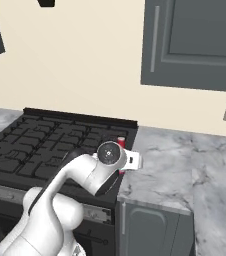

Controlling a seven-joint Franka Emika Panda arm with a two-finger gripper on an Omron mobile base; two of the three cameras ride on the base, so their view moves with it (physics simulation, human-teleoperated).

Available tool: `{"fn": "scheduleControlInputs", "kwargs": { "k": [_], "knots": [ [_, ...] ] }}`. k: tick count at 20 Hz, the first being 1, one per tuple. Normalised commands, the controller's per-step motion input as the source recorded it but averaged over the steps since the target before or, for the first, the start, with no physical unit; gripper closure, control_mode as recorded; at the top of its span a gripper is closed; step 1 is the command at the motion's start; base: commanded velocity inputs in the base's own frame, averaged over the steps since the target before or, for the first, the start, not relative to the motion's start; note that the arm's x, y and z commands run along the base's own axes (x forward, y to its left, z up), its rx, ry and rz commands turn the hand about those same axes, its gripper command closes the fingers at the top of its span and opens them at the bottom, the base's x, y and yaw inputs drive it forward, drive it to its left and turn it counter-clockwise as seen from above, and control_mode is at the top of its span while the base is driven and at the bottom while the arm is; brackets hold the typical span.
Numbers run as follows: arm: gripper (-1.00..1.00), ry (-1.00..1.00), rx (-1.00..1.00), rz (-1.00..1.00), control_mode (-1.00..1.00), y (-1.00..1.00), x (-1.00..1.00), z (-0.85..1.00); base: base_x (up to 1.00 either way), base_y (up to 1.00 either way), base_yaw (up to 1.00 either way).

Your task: Take 2 condiments from the cabinet and move them on the counter near the stove.Make sure the condiments are lined up with each other, next to each other.

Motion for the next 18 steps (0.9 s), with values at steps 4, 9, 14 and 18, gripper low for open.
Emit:
{"fn": "scheduleControlInputs", "kwargs": {
  "k": [4,9,14,18],
  "knots": [
    [1.00,-0.02,0.00,0.05,-1.00,-0.36,0.42,-0.49,0.00,0.00,0.00],
    [1.00,0.00,0.00,0.05,-1.00,-0.16,0.45,-0.16,0.00,0.00,0.00],
    [1.00,0.05,0.00,0.03,-1.00,-0.20,0.47,-0.18,0.00,0.00,0.00],
    [1.00,0.01,0.02,0.02,-1.00,-0.16,0.26,-0.17,0.00,0.00,0.00]
  ]
}}
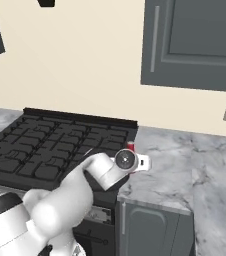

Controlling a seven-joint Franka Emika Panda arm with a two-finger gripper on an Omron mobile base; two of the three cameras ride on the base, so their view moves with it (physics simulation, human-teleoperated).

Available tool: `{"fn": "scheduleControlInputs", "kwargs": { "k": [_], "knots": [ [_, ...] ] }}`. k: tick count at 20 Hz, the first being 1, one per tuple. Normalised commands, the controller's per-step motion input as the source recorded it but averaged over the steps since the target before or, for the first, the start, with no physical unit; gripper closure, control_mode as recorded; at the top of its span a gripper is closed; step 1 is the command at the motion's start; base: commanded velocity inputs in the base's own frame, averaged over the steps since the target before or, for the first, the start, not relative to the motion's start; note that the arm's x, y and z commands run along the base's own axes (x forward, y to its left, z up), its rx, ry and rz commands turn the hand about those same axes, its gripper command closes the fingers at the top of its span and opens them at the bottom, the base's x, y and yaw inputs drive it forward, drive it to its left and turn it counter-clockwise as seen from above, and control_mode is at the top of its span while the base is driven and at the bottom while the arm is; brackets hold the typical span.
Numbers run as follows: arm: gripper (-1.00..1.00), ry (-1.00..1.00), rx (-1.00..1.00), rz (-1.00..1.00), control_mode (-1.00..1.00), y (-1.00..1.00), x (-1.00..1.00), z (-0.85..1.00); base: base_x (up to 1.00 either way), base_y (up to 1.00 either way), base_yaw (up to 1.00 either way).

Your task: Take 2 condiments from the cabinet and move them on the counter near the stove.Make sure the condiments are lined up with each other, next to each other.

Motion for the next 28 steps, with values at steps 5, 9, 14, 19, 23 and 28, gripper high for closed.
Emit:
{"fn": "scheduleControlInputs", "kwargs": {
  "k": [5,9,14,19,23,28],
  "knots": [
    [1.00,0.00,0.01,0.02,-1.00,-0.12,0.18,-0.17,0.00,0.00,0.00],
    [1.00,0.00,0.06,0.00,-1.00,-0.02,0.04,-0.02,0.00,0.00,0.00],
    [1.00,0.00,0.06,0.00,-1.00,0.00,0.00,-0.02,0.00,0.00,0.00],
    [1.00,0.00,0.00,0.00,-1.00,0.00,0.00,-0.29,0.00,0.00,0.00],
    [1.00,0.00,0.00,0.00,-1.00,0.00,0.00,-0.31,0.00,0.00,0.00],
    [1.00,0.00,0.00,0.00,-1.00,0.00,0.00,-0.27,0.00,0.00,0.00]
  ]
}}
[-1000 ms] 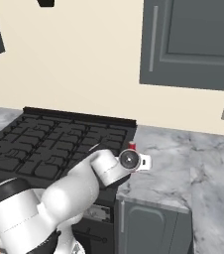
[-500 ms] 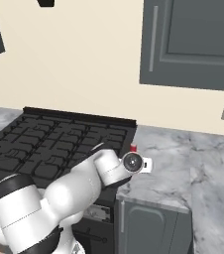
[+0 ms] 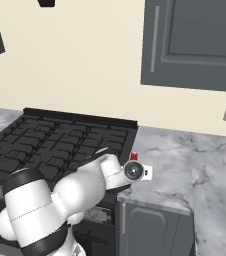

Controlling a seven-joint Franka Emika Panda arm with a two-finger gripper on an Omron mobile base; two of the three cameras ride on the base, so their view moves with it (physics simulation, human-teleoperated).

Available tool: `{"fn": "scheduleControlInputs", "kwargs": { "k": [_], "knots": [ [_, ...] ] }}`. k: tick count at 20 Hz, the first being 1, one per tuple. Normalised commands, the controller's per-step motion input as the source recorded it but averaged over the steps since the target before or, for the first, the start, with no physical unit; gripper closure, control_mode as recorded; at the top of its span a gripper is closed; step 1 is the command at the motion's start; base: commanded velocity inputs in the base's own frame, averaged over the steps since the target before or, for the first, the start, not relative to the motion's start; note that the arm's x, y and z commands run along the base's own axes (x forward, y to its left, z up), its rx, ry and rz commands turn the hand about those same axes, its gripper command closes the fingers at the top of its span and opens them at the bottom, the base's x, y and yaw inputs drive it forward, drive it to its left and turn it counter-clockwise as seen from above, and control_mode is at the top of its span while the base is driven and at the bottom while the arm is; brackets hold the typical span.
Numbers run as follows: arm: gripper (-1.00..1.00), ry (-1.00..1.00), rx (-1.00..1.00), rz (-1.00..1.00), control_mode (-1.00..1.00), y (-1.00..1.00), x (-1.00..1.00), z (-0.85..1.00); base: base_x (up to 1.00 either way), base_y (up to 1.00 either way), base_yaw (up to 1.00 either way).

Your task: Take 2 condiments from the cabinet and move them on the counter near the stove.Make sure the condiments are lined up with each other, next to each other.

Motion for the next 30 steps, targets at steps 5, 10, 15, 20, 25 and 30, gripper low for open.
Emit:
{"fn": "scheduleControlInputs", "kwargs": {
  "k": [5,10,15,20,25,30],
  "knots": [
    [1.00,0.00,0.00,0.00,-1.00,0.00,0.00,-0.24,0.00,0.00,0.00],
    [1.00,-0.06,0.00,0.01,-1.00,0.00,0.00,-0.16,0.00,0.00,0.00],
    [1.00,-0.05,0.00,0.01,-1.00,0.00,0.00,-0.19,0.00,0.00,0.00],
    [1.00,0.00,0.00,0.00,-1.00,0.00,0.00,-0.16,0.00,0.00,0.00],
    [1.00,0.00,0.00,0.00,-1.00,0.00,0.00,0.00,0.00,0.00,0.00],
    [1.00,0.00,0.00,0.00,-1.00,0.00,0.00,-0.04,0.00,0.00,0.00]
  ]
}}
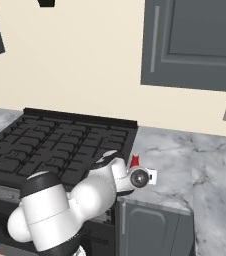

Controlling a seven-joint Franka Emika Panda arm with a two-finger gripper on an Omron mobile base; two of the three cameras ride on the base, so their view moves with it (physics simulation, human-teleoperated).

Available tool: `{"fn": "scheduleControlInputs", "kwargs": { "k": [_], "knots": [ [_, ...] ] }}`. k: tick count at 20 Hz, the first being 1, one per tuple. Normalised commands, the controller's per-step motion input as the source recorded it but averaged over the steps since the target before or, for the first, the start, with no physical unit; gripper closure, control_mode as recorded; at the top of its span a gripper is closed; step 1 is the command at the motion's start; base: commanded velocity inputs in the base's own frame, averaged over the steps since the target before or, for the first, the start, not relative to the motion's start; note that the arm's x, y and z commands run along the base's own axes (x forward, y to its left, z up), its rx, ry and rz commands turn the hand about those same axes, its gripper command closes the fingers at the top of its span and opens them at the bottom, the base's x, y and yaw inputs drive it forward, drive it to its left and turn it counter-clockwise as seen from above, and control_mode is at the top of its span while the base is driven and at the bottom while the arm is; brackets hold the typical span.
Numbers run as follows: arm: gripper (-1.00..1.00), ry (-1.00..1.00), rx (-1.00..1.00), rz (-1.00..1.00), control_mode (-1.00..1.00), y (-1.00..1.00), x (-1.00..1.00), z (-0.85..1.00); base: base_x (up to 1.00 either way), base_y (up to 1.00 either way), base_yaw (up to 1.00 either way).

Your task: Take 2 condiments from the cabinet and move them on the counter near the stove.Make sure the condiments are lined up with each other, next to each other.

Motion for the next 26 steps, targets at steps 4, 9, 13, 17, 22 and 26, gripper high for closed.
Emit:
{"fn": "scheduleControlInputs", "kwargs": {
  "k": [4,9,13,17,22,26],
  "knots": [
    [-1.00,0.00,0.00,0.00,-1.00,0.00,-0.01,-0.21,0.00,0.00,0.00],
    [-1.00,-0.01,0.00,0.00,-1.00,0.00,-0.17,-0.12,0.00,0.00,0.00],
    [-1.00,0.00,0.00,0.00,-1.00,0.00,-0.28,-0.06,0.00,0.00,0.00],
    [-1.00,-0.01,0.00,0.00,-1.00,0.00,-0.43,-0.05,0.00,0.00,0.00],
    [-1.00,-0.07,0.00,0.00,-1.00,0.00,-0.48,0.18,0.00,0.00,0.00],
    [-1.00,-0.09,-0.02,0.00,-1.00,-0.01,-0.80,0.70,0.00,0.00,0.00]
  ]
}}
